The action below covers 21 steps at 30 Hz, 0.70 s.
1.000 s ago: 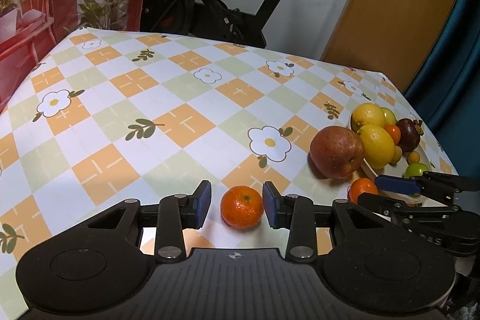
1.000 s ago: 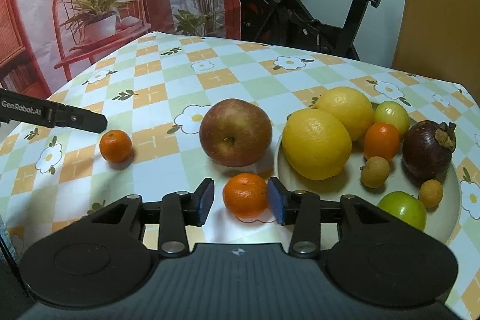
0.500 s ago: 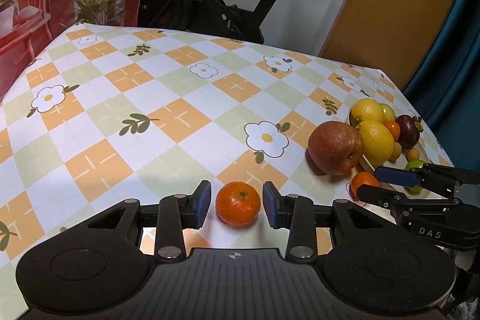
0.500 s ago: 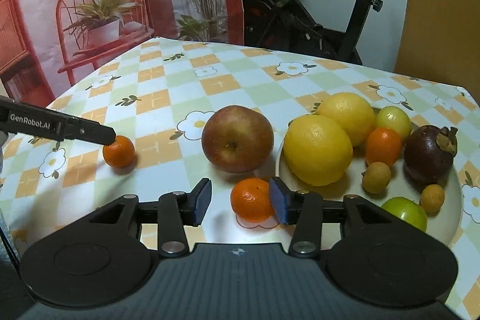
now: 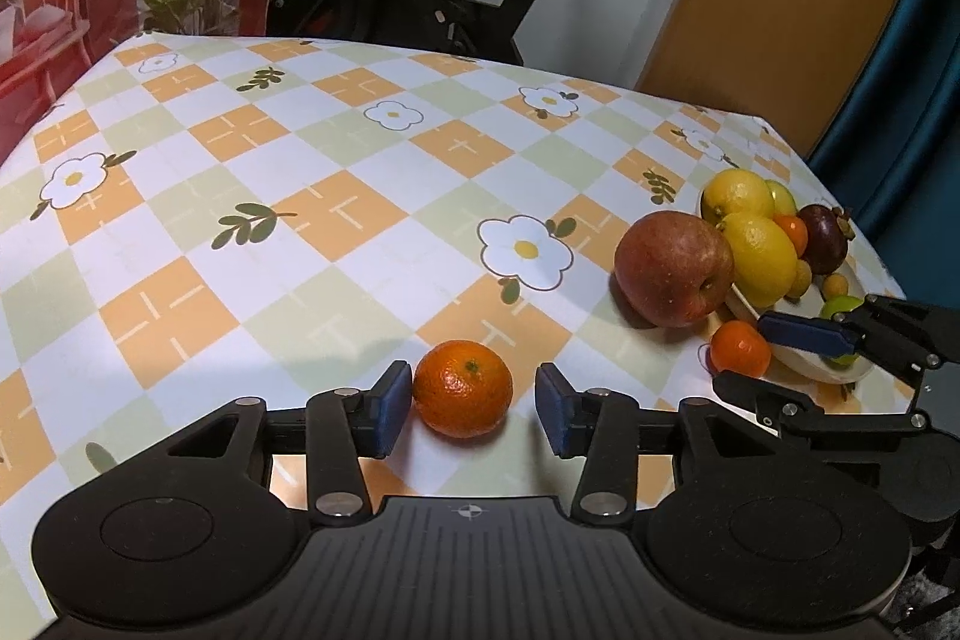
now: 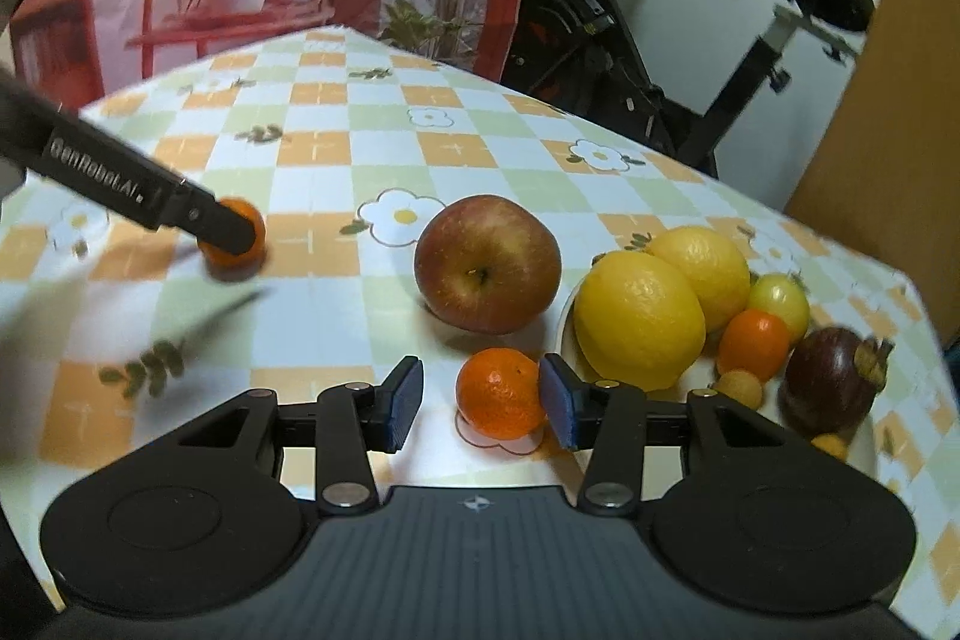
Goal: Organize fruits
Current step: 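Grasp a tangerine with the left tool while the right tool grasps another tangerine, then carry both tangerines toward the beige plate with both tools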
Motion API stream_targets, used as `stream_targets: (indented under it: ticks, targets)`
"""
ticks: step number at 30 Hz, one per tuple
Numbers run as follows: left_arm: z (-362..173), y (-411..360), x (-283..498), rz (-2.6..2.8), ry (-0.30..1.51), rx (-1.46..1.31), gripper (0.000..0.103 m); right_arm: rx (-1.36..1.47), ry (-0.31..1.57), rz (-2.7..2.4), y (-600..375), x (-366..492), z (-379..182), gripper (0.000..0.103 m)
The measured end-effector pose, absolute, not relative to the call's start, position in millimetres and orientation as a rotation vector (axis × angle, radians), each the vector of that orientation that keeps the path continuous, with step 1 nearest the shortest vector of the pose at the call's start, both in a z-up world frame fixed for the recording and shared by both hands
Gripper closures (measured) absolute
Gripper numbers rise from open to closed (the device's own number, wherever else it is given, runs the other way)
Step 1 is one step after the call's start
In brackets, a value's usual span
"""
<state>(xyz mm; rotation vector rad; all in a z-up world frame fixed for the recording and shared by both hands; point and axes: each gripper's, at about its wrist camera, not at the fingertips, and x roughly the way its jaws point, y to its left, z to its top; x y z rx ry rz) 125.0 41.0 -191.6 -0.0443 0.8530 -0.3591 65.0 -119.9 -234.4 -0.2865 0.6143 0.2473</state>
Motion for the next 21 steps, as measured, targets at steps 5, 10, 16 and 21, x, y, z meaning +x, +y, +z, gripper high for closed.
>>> stream_targets:
  ticks: [5,10,16,21]
  targets:
    - [-196.9,40.4,126.7,-0.355,0.861,-0.054,0.056,-0.416,0.599,0.233,-107.8,63.2,-242.3,0.058]
    - [-199.4,38.7,124.0,-0.350,0.850,-0.034,0.064,-0.546,0.570,0.205,-97.8,61.8,-249.8,0.069]
    - [-197.1,39.2,119.6,-0.375,0.849,-0.034,0.064,-0.485,0.580,0.216,-102.4,64.8,-248.0,0.070]
    - [-195.3,34.2,112.7,-0.407,0.853,-0.016,0.064,-0.249,0.623,0.293,-116.4,66.5,-234.2,0.070]
